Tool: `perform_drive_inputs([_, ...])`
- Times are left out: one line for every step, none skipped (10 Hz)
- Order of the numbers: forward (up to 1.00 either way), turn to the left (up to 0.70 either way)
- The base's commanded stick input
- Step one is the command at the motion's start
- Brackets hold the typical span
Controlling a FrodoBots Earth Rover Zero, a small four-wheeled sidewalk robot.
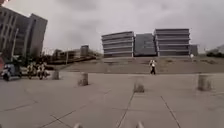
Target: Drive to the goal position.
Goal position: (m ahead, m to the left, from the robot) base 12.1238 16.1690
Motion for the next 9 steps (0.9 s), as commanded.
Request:
perform_drive_inputs([0.85,0.00])
perform_drive_inputs([0.85,0.00])
perform_drive_inputs([0.85,0.00])
perform_drive_inputs([0.85,0.00])
perform_drive_inputs([0.85,0.00])
perform_drive_inputs([0.85,0.00])
perform_drive_inputs([0.85,0.00])
perform_drive_inputs([0.85,0.00])
perform_drive_inputs([0.85,0.00])
